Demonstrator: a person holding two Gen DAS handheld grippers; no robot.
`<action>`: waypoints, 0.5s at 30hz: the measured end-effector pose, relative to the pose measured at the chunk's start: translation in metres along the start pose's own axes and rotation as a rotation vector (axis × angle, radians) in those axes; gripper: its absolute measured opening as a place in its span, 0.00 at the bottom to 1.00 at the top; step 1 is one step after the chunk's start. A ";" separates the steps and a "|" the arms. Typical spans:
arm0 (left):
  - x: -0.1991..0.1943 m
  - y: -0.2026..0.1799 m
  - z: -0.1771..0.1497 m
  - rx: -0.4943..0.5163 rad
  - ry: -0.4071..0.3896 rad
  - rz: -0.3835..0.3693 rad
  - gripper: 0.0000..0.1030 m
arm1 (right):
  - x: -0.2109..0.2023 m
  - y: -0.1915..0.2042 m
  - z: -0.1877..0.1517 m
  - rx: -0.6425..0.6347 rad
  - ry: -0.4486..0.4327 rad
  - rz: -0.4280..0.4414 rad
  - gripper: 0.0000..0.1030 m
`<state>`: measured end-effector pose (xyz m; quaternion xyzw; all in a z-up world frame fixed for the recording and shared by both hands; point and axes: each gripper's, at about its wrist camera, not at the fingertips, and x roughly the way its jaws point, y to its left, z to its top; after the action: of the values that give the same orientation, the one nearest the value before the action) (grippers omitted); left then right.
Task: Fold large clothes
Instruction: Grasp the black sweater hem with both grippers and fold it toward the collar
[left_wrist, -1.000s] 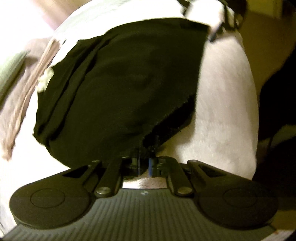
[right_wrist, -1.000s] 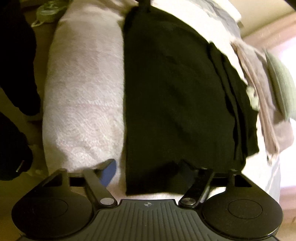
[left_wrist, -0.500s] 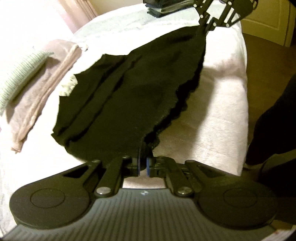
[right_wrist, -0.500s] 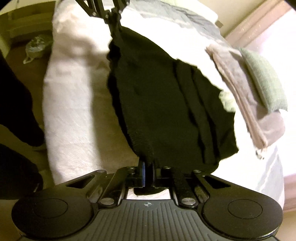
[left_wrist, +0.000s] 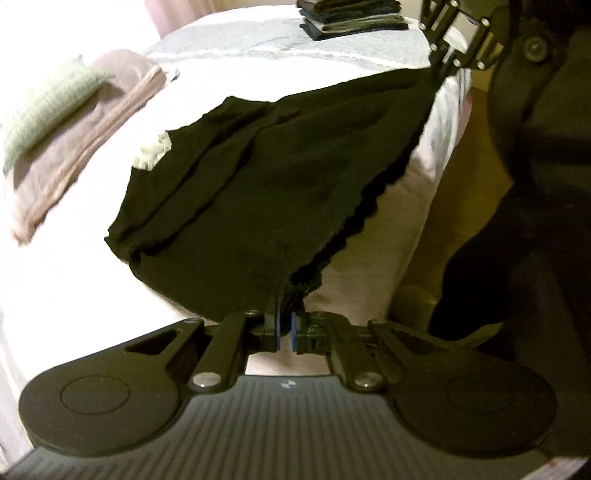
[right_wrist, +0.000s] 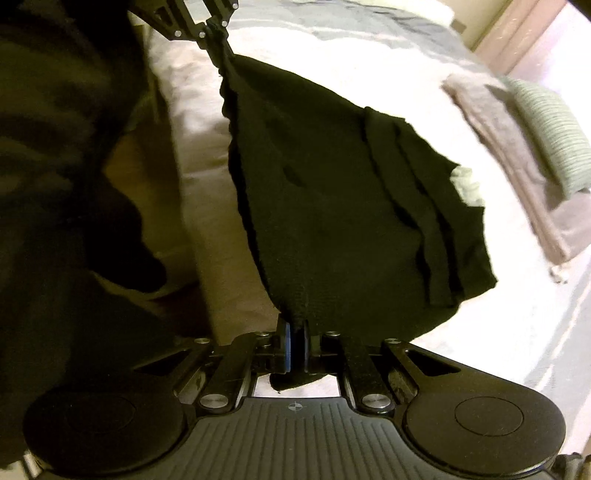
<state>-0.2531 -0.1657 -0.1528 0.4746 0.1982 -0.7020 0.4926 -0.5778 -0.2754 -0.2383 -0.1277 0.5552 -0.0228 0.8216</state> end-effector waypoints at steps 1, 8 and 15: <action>-0.002 0.001 0.003 -0.021 0.003 0.002 0.02 | -0.003 -0.003 0.000 0.004 -0.002 0.010 0.03; 0.006 0.085 0.057 -0.195 -0.050 0.080 0.02 | -0.011 -0.096 0.024 0.038 -0.080 -0.051 0.02; 0.066 0.221 0.103 -0.322 -0.042 0.032 0.02 | 0.023 -0.232 0.078 0.060 -0.042 -0.044 0.03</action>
<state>-0.1119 -0.3721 -0.1193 0.3778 0.2899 -0.6631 0.5775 -0.4733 -0.4896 -0.1776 -0.1157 0.5338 -0.0548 0.8359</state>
